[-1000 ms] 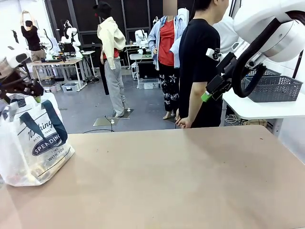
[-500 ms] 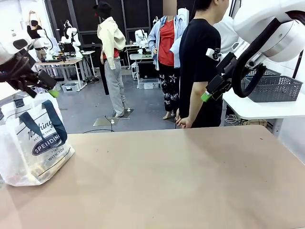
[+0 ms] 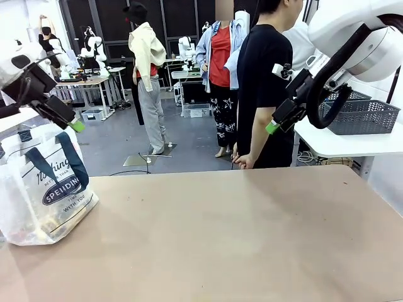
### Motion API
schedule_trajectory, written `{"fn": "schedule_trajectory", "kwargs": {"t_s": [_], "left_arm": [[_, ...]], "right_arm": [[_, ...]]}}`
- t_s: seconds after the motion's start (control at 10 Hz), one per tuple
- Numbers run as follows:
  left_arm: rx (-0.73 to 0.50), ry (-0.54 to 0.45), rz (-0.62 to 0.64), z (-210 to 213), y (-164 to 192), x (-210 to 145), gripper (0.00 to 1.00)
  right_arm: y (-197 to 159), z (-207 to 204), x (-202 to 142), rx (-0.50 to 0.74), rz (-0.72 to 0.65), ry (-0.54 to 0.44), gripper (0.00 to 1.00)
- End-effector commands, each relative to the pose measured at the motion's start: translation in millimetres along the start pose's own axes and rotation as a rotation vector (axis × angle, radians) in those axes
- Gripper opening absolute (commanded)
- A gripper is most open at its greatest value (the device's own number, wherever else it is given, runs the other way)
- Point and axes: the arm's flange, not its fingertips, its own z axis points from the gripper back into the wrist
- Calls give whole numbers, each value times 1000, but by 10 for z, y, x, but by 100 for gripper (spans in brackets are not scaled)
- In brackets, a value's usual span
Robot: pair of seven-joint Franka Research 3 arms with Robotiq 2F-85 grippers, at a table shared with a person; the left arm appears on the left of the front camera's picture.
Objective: Transfer purchased items from the store into the shopping bag.
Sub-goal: Move the Reusable shopping bag to the right side of the table.
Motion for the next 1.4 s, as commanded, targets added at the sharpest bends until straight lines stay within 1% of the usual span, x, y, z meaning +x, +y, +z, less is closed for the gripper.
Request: {"fn": "schedule_trajectory", "kwargs": {"t_s": [0.0, 0.1, 0.2, 0.4, 0.5, 0.6, 1.3], "left_arm": [[-112, -80, -63, -34, 98, 99, 100], [-158, -130, -87, -64, 96, 147, 100], [-184, -158, -94, -68, 96, 172, 100], [-175, -188, -111, -127, 91, 213, 100], [-113, -168, -97, -151, 62, 191, 100], [-158, -172, -89, -111, 16, 202, 100], [-158, -172, -89, -111, 16, 202, 100]], "right_arm": [[17, -3, 16, 0, -20, 0, 100], [17, -3, 16, 0, -20, 0, 100], [17, -3, 16, 0, -20, 0, 100], [17, -3, 16, 0, -20, 0, 100], [17, -3, 16, 0, -20, 0, 100], [17, -3, 16, 0, -20, 0, 100], [17, -3, 16, 0, -20, 0, 100]]}}
